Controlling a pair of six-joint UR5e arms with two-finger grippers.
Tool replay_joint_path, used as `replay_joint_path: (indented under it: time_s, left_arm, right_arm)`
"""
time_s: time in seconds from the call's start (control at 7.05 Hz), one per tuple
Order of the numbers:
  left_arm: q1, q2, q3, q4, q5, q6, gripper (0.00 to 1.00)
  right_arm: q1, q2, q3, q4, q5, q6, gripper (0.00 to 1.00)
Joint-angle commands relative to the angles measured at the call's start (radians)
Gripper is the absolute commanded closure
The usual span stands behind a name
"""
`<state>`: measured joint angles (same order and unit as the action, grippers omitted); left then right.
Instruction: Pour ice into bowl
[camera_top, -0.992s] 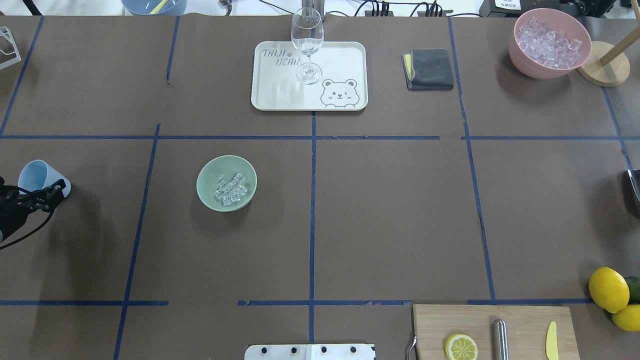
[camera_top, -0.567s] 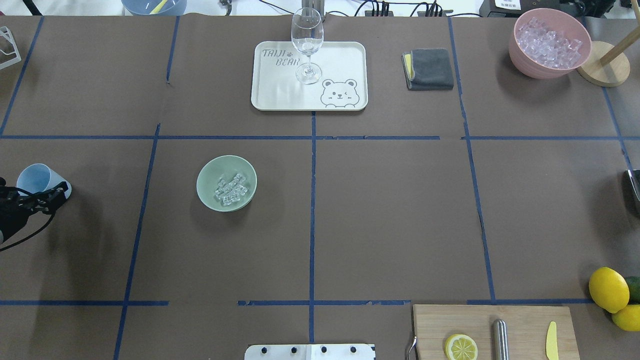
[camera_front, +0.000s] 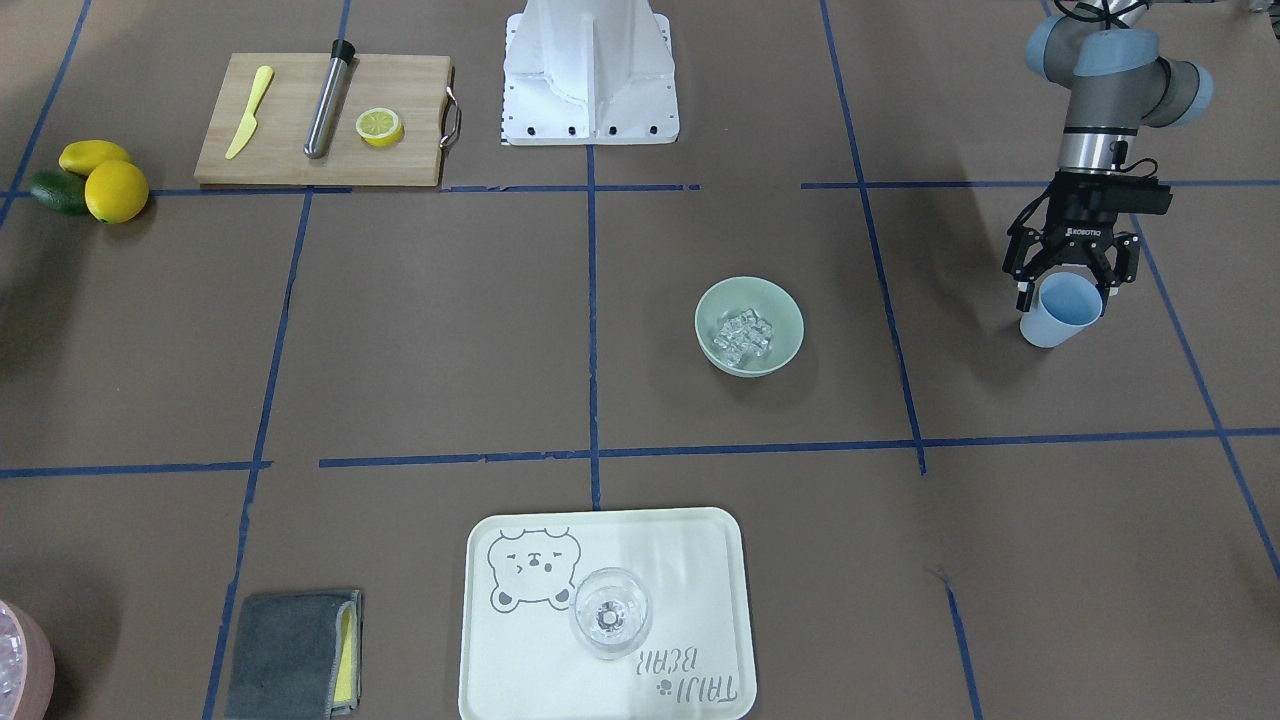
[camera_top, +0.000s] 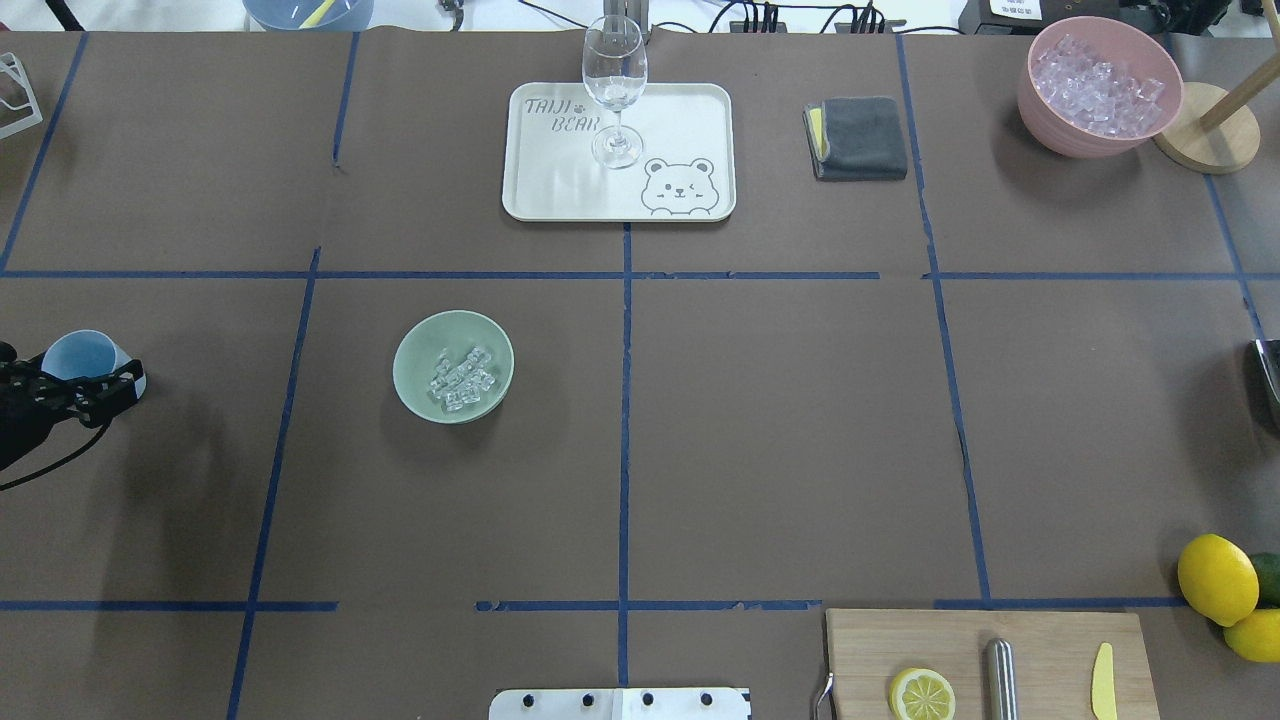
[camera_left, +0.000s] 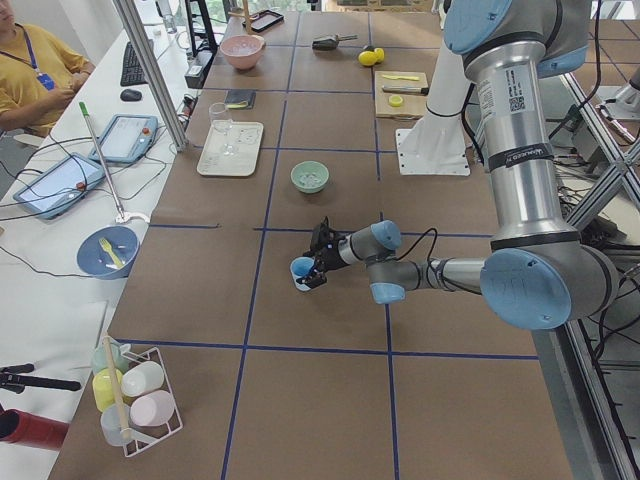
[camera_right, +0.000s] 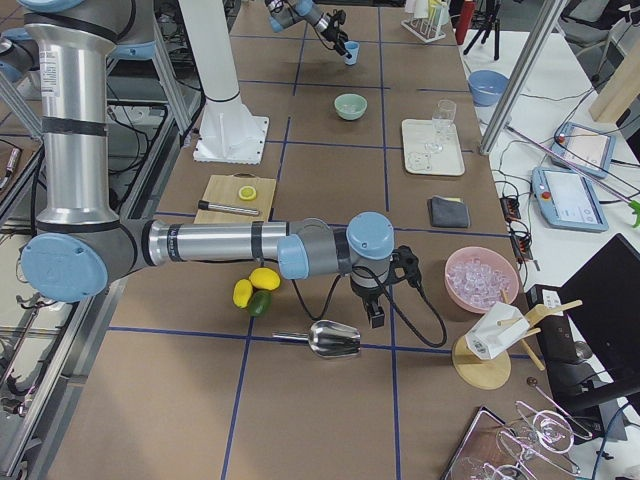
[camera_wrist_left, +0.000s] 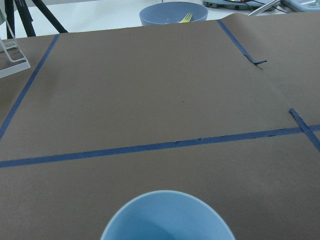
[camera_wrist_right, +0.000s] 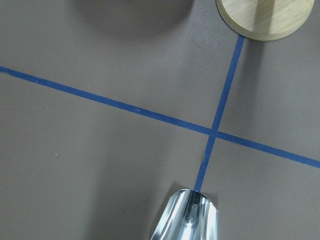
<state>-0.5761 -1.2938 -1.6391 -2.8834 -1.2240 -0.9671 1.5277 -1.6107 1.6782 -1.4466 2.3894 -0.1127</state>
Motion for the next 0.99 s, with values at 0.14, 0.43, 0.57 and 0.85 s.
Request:
replay_joint_path:
  time_s: [0.14, 0.43, 0.57, 0.85]
  left_arm:
    - [-0.348, -0.013, -0.038, 0.010, -0.301, 0.345, 0.00]
    - [-0.576, -0.117, -0.039, 0.195, -0.542, 0.549, 0.00]
    - [-0.662, -0.193, -0.039, 0.345, -0.615, 0.697, 0.00]
    - [-0.815, -0.290, -0.039, 0.664, -0.841, 0.830, 0.00]
  right_arm:
    - [0.000, 0.000, 0.014, 0.000, 0.002, 0.010, 0.00]
    - [0.000, 0.003, 0.014, 0.000, 0.002, 0.011, 0.00]
    - [0.000, 0.003, 0.015, 0.000, 0.002, 0.011, 0.00]
    - [0.000, -0.002, 0.081, 0.000, 0.007, 0.123, 0.00]
